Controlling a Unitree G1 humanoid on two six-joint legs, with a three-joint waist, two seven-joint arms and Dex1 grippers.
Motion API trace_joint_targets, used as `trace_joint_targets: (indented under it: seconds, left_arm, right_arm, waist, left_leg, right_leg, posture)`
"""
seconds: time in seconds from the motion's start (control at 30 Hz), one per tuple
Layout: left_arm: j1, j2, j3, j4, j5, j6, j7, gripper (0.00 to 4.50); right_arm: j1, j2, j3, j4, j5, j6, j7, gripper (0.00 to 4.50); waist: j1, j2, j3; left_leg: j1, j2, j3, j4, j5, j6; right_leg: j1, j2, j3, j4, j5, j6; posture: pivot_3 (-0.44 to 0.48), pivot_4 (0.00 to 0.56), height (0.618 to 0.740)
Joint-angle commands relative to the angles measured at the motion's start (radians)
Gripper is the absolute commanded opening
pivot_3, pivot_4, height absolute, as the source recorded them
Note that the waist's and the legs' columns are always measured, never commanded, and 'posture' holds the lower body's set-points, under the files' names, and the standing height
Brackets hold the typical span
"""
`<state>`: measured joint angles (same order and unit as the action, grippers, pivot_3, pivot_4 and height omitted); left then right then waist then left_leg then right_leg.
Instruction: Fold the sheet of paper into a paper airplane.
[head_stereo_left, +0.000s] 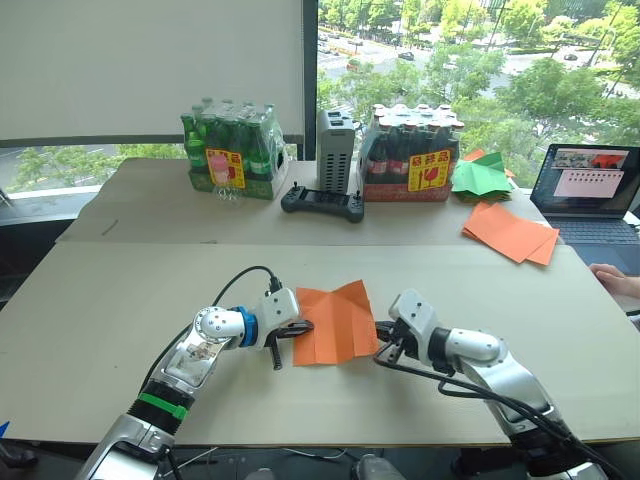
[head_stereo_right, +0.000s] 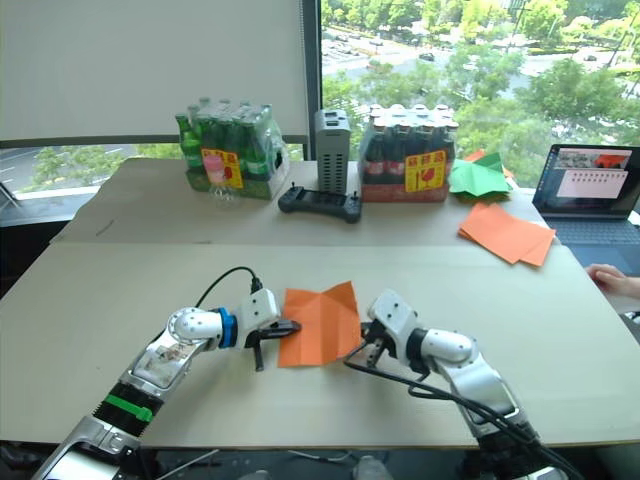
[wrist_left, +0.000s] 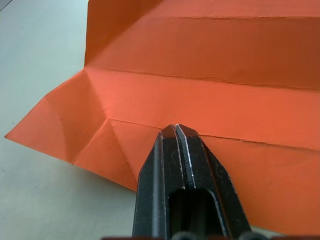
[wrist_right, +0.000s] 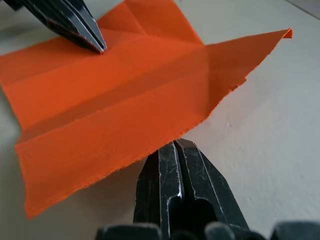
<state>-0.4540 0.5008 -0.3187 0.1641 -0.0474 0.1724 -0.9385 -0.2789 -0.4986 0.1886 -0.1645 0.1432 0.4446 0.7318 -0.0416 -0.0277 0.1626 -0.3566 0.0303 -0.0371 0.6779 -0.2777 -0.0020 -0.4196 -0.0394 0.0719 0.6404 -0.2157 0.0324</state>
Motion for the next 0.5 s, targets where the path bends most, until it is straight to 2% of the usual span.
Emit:
trace_joint_targets:
  seconds: [0.03,0.2,0.43,0.5]
  left_arm:
    - [0.03,0.003,-0.032,0.028,0.038,0.023,-0.008,0.0]
    - [0.027,-0.006,-0.035,0.026,0.04,0.027,-0.005,0.0]
    - [0.028,-0.005,-0.028,0.018,0.043,0.032,-0.005,0.0]
    - [0.03,-0.001,-0.027,0.013,0.046,0.032,-0.002,0.0]
  right_arm:
    - [-0.041,0.025,-0.046,-0.05,0.058,0.019,-0.001,0.05]
    - [-0.093,0.085,0.001,-0.06,0.084,0.052,0.005,0.05]
    - [-0.118,0.13,0.103,0.016,0.015,0.024,-0.003,0.05]
    - [-0.138,0.161,0.13,0.083,-0.012,0.02,-0.025,0.05]
  waist:
    - [0.0,0.0,0.0]
    - [-0.001,0.0,0.0]
    - [0.003,0.0,0.0]
    - [0.001,0.0,0.0]
  left_leg:
    - [0.0,0.0,0.0,0.0,0.0,0.0]
    - [0.0,0.0,0.0,0.0,0.0,0.0]
    - [-0.001,0.0,0.0,0.0,0.0,0.0]
    - [-0.001,0.0,0.0,0.0,0.0,0.0]
  right_leg:
    - [0.0,0.0,0.0,0.0,0.0,0.0]
    - [0.0,0.0,0.0,0.0,0.0,0.0]
    - [-0.001,0.0,0.0,0.0,0.0,0.0]
    - [-0.001,0.0,0.0,0.0,0.0,0.0]
  posture:
    - [0.0,0.15,0.733]
    - [0.0,0.15,0.733]
    - [0.0,0.15,0.733]
    - [0.0,0.15,0.733]
